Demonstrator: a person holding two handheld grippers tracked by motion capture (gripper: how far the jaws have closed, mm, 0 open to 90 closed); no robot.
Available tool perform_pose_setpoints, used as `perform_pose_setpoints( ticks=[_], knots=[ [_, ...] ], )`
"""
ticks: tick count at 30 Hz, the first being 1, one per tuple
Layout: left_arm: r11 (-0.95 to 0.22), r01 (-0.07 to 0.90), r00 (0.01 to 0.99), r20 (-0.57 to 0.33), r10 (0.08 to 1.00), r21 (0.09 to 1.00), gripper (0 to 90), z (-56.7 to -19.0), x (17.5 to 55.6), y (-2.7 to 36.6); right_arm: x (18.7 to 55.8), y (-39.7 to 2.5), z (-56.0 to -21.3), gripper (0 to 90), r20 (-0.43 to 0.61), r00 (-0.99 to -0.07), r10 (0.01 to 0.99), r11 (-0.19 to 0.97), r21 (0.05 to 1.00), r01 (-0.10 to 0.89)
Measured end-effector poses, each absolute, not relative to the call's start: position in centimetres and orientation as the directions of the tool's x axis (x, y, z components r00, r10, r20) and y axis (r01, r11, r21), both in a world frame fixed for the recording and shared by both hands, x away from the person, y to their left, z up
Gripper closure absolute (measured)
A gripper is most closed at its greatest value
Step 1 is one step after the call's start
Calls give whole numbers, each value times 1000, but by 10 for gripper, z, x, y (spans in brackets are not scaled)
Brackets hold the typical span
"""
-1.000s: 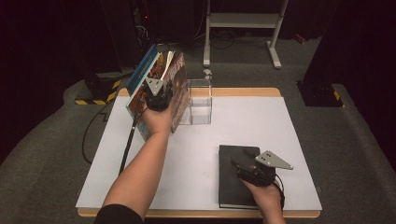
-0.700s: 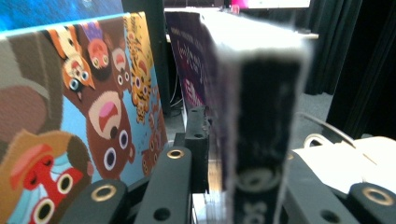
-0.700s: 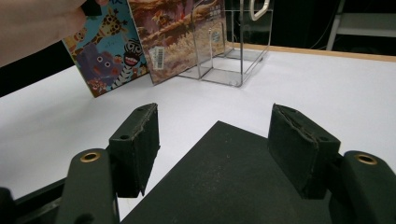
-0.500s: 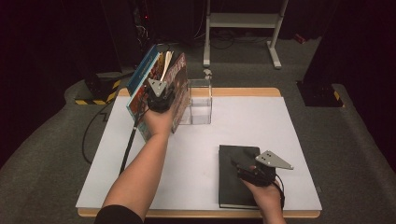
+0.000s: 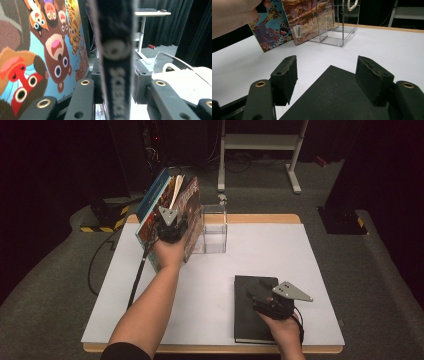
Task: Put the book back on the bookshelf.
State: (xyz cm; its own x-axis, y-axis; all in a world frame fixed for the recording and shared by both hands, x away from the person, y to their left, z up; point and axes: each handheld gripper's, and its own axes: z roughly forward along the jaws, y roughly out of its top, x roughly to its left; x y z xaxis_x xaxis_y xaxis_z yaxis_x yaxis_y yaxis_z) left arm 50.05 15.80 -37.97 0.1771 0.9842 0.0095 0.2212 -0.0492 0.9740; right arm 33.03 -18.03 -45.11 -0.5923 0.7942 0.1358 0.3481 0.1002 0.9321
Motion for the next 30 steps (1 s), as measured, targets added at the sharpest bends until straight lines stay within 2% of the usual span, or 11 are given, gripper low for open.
perform_pose_setpoints(
  ticks=[15,30],
  knots=[
    [-68,229,171,28,985,971,655,-386,494,161,331,-178,-452,335,139,-597,790,102,931,352],
    [-48,238,166,8,986,970,586,-389,486,164,331,-178,-452,335,136,-600,789,108,930,352]
  ],
)
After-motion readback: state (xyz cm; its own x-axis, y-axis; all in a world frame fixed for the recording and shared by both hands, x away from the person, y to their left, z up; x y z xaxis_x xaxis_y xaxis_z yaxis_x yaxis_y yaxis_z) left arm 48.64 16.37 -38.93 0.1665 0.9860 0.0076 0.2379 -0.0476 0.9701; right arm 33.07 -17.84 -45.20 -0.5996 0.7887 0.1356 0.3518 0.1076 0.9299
